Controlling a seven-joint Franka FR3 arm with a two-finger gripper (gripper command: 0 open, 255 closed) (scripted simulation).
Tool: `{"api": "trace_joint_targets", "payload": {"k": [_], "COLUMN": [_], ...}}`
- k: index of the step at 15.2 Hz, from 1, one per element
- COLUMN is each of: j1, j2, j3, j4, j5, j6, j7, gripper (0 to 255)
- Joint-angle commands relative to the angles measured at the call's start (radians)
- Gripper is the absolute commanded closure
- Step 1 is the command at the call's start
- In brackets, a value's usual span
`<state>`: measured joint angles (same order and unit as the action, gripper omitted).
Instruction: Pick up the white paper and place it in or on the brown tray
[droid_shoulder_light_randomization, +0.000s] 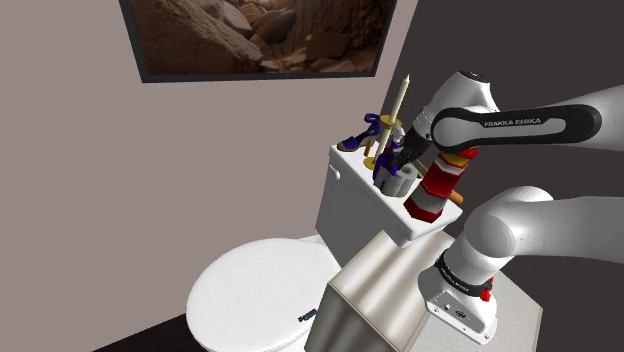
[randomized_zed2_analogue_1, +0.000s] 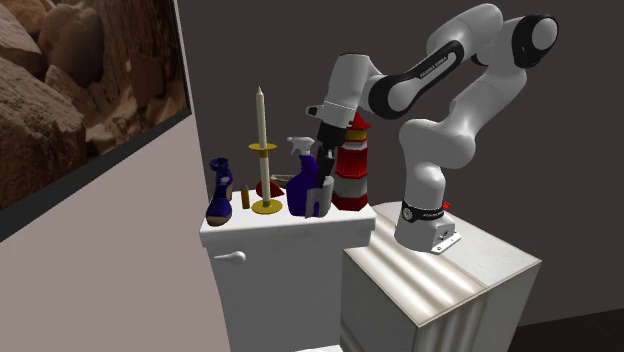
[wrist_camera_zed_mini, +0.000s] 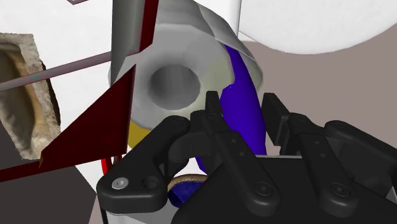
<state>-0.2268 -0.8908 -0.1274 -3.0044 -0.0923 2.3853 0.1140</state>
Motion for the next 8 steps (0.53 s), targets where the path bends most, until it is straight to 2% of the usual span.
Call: {"api": "trace_joint_targets", "payload": {"k": [1,4,8], "j1": [0.001,0.0,0.003], "j2": [0.006,0.0,-0.034], "j3": [0.0,-0.001,0.004], "j4": [-0.006,-0.008,0.033], "j5": [0.001,0.0,0.005], "j6": [0.001,-0.003,-0.077], "j7": [0.0,-0.001,0.0], "gripper": [255,255,255]}}
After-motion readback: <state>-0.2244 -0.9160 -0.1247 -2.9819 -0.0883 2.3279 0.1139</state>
